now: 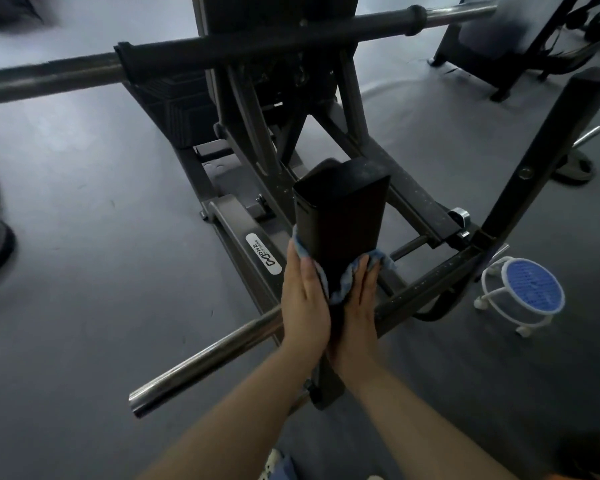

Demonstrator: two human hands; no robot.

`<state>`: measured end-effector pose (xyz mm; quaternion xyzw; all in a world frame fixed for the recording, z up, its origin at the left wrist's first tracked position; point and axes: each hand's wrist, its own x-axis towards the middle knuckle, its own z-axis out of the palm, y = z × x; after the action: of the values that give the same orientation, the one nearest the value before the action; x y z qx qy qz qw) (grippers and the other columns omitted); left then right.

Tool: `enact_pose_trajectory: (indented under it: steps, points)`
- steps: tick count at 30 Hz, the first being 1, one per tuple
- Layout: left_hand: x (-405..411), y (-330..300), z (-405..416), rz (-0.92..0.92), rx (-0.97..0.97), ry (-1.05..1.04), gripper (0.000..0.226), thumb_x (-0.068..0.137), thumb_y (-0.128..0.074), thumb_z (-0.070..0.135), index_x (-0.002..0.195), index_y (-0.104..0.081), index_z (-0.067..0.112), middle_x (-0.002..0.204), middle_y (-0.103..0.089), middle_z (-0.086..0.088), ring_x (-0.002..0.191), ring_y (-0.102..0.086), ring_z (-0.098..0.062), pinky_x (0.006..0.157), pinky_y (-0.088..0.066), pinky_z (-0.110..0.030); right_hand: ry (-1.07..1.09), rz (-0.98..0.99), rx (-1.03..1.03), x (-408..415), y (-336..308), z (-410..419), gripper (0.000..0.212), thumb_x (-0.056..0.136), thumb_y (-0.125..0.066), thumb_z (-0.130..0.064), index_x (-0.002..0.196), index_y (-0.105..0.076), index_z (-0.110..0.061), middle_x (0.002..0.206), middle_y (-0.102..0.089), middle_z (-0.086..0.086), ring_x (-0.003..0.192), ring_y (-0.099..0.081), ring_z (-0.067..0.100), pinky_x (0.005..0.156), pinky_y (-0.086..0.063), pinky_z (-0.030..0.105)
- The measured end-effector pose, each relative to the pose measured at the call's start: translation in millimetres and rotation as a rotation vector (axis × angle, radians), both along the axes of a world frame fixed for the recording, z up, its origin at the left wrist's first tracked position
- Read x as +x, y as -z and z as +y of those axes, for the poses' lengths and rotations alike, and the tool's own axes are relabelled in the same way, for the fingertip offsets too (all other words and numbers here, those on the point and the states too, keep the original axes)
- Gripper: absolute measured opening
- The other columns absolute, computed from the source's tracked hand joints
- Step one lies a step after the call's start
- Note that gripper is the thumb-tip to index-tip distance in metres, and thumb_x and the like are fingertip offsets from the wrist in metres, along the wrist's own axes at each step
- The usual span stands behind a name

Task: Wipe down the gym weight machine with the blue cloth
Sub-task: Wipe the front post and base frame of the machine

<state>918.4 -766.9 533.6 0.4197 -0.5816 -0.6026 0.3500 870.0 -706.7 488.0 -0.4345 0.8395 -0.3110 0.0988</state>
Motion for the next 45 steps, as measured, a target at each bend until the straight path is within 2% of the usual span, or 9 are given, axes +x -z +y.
enact_pose_trajectory:
  steps: [7, 14, 18, 21, 29, 32, 35, 40, 45]
  points:
    - [-8.9, 46.0, 50.5, -0.275, -0.402, -0.090, 0.070, 0.092, -0.020, 0.058, 0.145, 0.010, 0.023, 0.153, 0.003, 0.007, 0.136, 0.014, 0.013, 0.115, 0.007, -0.017, -0.100, 0.275, 0.103, -19.0, 23.4, 16.8, 0.066, 0.100, -0.004, -0.049, 0.150, -0.001, -0.006, 0.154, -0.009, 0.023, 0.145, 0.002, 0.027, 0.117, 0.003, 0.033]
    - [-4.8, 103.8, 73.7, -0.310, -0.796, -0.072, 0.054, 0.102, -0.023, 0.028, 0.149, 0.002, 0.035, 0.155, 0.005, 0.022, 0.144, 0.001, -0.004, 0.118, 0.002, -0.030, -0.264, 0.432, 0.082, -31.5, 57.6, 42.0, 0.065, 0.102, 0.001, -0.042, 0.147, -0.023, -0.002, 0.151, -0.023, 0.024, 0.136, -0.028, 0.045, 0.117, 0.004, 0.032]
    - [-1.3, 111.9, 95.5, 0.053, -0.132, -0.153, 0.052, 0.094, -0.041, 0.047, 0.143, -0.032, 0.032, 0.146, -0.039, 0.014, 0.135, -0.035, -0.005, 0.111, -0.030, -0.024, -0.270, 0.304, 0.063, -35.2, 78.9, 55.9, 0.074, 0.094, -0.035, -0.040, 0.151, 0.008, -0.022, 0.153, -0.012, 0.015, 0.138, -0.022, 0.038, 0.113, -0.013, 0.032]
    - [-2.1, 108.6, 99.2, 0.075, 0.275, -0.502, 0.035, 0.099, -0.040, 0.014, 0.132, -0.048, 0.009, 0.128, -0.057, -0.010, 0.122, -0.051, -0.023, 0.102, -0.042, -0.029, -0.296, 0.208, 0.032, -30.8, 86.8, 60.6, 0.094, 0.086, -0.056, -0.032, 0.146, 0.016, -0.035, 0.152, 0.000, 0.007, 0.139, -0.012, 0.033, 0.103, -0.021, 0.040]
    - [-1.3, 104.4, 24.8, 0.194, 0.717, -0.452, 0.034, 0.101, -0.034, 0.034, 0.120, -0.053, 0.013, 0.119, -0.060, -0.017, 0.088, -0.064, -0.021, 0.069, -0.057, -0.023, -0.203, 0.084, -0.173, -11.0, 69.7, 42.5, 0.069, 0.094, -0.030, -0.047, 0.146, 0.014, -0.040, 0.151, 0.014, -0.019, 0.143, 0.000, 0.022, 0.111, -0.011, 0.040]
    - [-5.9, 106.5, 5.4, 0.157, 0.704, -0.252, 0.031, 0.101, -0.032, 0.021, 0.094, -0.056, 0.004, 0.091, -0.066, -0.017, 0.060, -0.060, -0.011, 0.042, -0.046, -0.013, -0.235, 0.031, -0.311, -17.6, 60.1, 33.4, 0.065, 0.095, -0.025, -0.055, 0.146, 0.013, -0.040, 0.152, 0.017, -0.025, 0.144, 0.009, 0.011, 0.117, -0.003, 0.020]
    - [-4.3, 109.2, -1.8, 0.181, 0.597, -0.158, 0.029, 0.099, -0.033, 0.010, 0.086, -0.059, 0.012, 0.063, -0.065, 0.001, 0.055, -0.061, -0.004, 0.052, -0.048, -0.014, -0.228, 0.044, -0.373, -22.9, 66.3, 25.8, 0.067, 0.093, -0.030, -0.060, 0.146, 0.003, -0.035, 0.156, 0.006, -0.009, 0.145, 0.008, 0.012, 0.118, -0.009, 0.037]
    - [-11.3, 114.4, -11.0, -0.042, 0.560, -0.035, 0.029, 0.097, -0.033, -0.002, 0.082, -0.058, 0.000, 0.081, -0.057, -0.024, 0.076, -0.060, -0.025, 0.073, -0.048, -0.014, -0.110, 0.373, -0.320, -23.5, 104.7, 14.3, 0.079, 0.094, -0.029, -0.059, 0.148, 0.016, -0.023, 0.145, -0.008, 0.022, 0.144, 0.016, 0.016, 0.116, 0.001, 0.041]
    - [-19.1, 133.1, -11.2, -0.176, 0.613, -0.034, 0.040, 0.101, -0.025, 0.004, 0.063, -0.036, 0.010, 0.052, -0.045, -0.008, 0.071, -0.046, -0.016, 0.050, -0.037, -0.014, -0.045, 0.467, -0.212, -14.4, 144.6, 29.4, 0.068, 0.097, -0.029, -0.052, 0.142, -0.009, -0.005, 0.132, -0.022, 0.034, 0.124, -0.026, 0.047, 0.108, -0.022, 0.042]
